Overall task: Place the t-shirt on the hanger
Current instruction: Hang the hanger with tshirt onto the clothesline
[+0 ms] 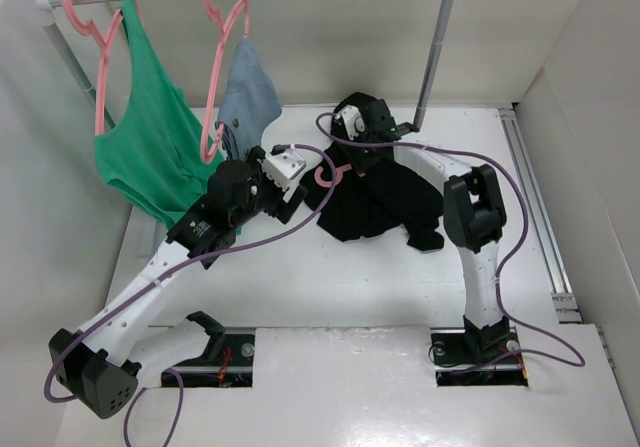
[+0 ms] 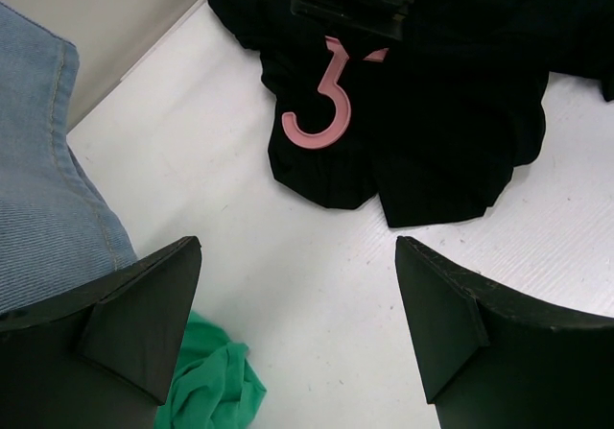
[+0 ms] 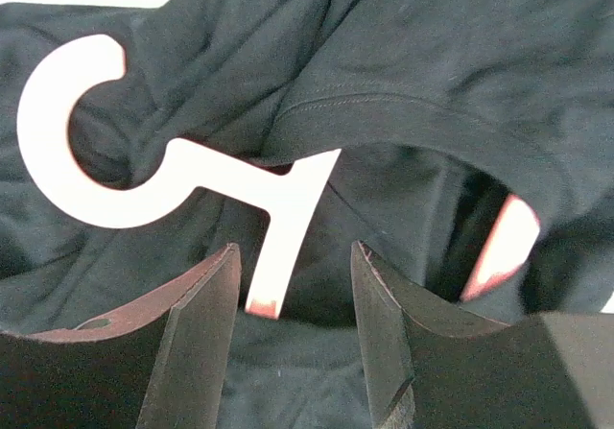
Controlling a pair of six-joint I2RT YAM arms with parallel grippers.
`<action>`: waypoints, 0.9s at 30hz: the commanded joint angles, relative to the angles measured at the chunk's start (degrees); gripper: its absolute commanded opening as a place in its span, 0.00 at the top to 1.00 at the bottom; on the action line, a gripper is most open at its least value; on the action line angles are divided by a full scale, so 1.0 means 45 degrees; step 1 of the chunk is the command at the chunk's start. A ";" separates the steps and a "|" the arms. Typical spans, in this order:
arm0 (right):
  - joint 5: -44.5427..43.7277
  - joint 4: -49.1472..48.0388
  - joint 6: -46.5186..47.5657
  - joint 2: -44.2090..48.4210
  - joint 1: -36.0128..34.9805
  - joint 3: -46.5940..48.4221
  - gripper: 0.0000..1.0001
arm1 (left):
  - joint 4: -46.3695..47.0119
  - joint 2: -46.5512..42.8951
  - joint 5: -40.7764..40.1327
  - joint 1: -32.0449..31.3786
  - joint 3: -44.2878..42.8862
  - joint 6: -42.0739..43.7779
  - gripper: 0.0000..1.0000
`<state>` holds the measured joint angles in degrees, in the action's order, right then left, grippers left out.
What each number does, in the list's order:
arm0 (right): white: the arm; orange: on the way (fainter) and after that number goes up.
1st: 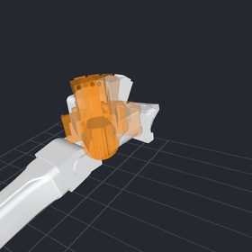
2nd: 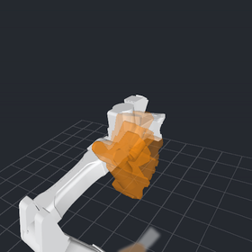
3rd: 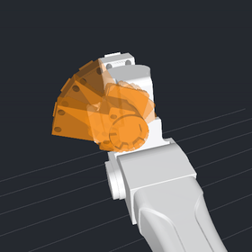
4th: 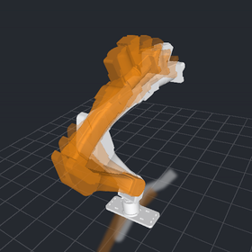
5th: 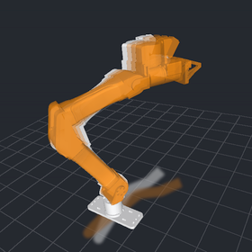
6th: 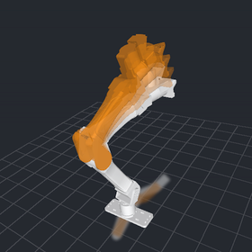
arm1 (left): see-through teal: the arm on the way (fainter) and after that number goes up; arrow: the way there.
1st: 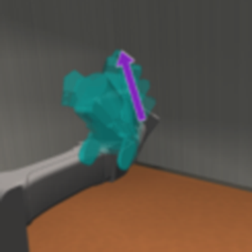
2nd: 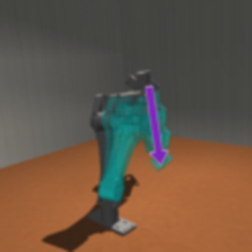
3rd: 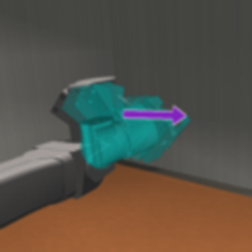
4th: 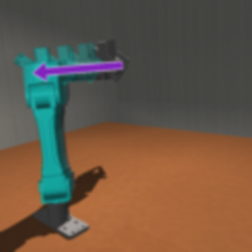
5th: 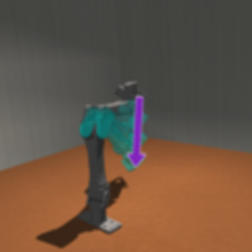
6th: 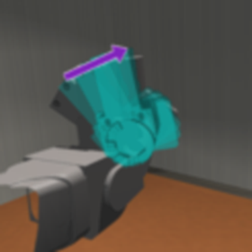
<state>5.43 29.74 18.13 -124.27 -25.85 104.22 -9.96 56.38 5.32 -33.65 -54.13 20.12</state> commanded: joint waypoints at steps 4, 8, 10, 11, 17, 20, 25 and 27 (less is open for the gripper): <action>-0.0073 0.0423 -0.0181 -0.0725 0.0099 0.0454 0.45 | 0.0494 -0.0361 -0.0089 0.0036 0.0056 -0.0252 0.21; -0.0074 0.0306 -0.0181 -0.0588 0.0099 -0.0309 0.43 | 0.0494 -0.0361 -0.0089 0.0153 0.0056 -0.0252 0.21; -0.0074 0.0306 -0.0181 -0.0705 0.0099 -0.0446 0.43 | 0.0611 -0.0361 -0.0089 0.0153 0.0056 -0.0252 0.21; 0.0100 0.0422 -0.0181 -0.0705 0.0099 -0.0582 0.43 | 0.0611 -0.0361 -0.0089 0.0153 0.0056 -0.0252 0.21; 0.1488 0.0035 -0.0181 -0.0648 0.0236 -0.1031 1.00 | 0.0611 -0.0361 -0.0089 0.0153 0.0056 -0.0135 0.21; 0.2988 -0.0806 -0.0357 0.0288 0.0626 -0.1578 1.00 | 0.0611 -0.0361 -0.0089 0.0153 0.0056 -0.0135 0.21; 0.6497 -0.1782 -0.1058 0.2474 0.1387 -0.2261 1.00 | 0.0746 -0.0731 -0.0089 0.0153 0.0191 0.0235 0.21; 0.7557 -0.2679 -0.1894 0.3607 0.1642 -0.2944 1.00 | 0.0922 -0.0887 0.0066 0.0153 0.0193 0.0236 0.21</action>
<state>26.52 25.98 14.09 -117.69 -19.94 92.05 -9.43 55.11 5.28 -33.26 -53.76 20.62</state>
